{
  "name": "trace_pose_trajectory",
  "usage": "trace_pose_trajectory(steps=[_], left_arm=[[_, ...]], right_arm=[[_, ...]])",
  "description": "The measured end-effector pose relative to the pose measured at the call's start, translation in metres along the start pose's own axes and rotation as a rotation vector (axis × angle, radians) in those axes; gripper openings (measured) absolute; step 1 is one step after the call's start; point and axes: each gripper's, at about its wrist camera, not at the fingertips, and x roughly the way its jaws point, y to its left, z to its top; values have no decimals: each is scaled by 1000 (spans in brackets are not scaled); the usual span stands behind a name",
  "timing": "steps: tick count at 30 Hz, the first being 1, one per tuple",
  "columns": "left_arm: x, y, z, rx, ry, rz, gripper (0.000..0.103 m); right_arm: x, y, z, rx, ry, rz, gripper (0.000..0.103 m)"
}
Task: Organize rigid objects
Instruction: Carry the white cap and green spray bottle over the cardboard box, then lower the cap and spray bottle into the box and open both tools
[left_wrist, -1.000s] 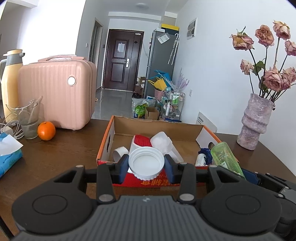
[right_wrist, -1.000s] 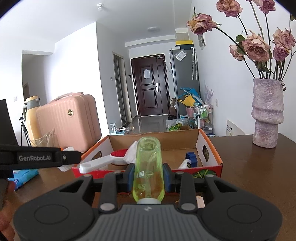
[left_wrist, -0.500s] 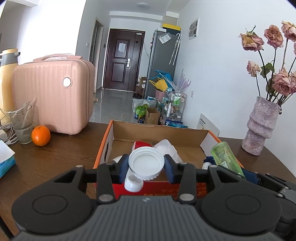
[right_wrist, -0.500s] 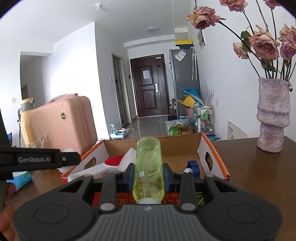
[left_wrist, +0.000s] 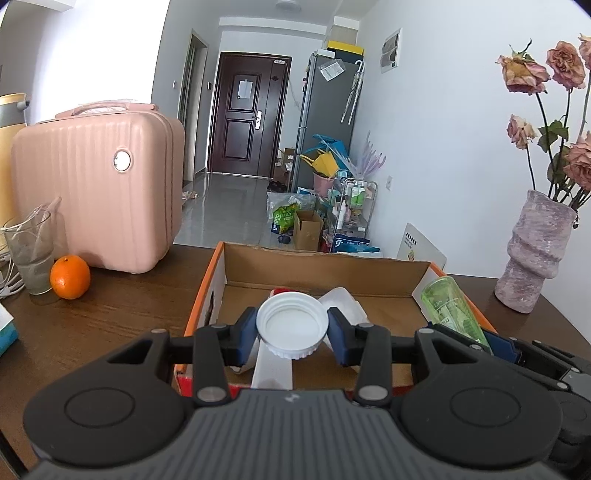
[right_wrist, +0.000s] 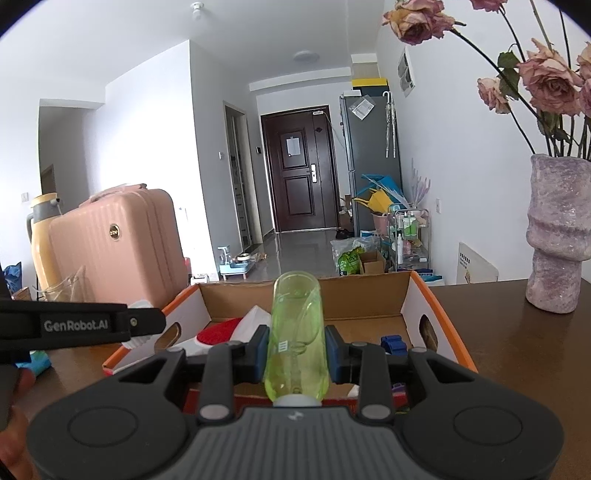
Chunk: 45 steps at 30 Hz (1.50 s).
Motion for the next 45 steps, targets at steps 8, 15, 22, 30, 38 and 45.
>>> trace_pose_trajectory(steps=[8,15,22,30,38,45], left_arm=[[17,2,5,6,4,10,42],[30,4,9,13,9,21,42],[43,7,14,13,18,25,42],[58,8,18,18,41,44,42],[71,9,20,20,66,61,42],[74,8,21,21,83,67,42]], right_arm=[[12,0,2,-12,1,-5,30],[25,-2,3,-14,13,-8,30],[36,-3,4,-18,23,-13,30],[45,-3,4,-19,30,-21,30],[61,-7,7,-6,57,-35,30],[75,-6,7,-14,84,-48,30]])
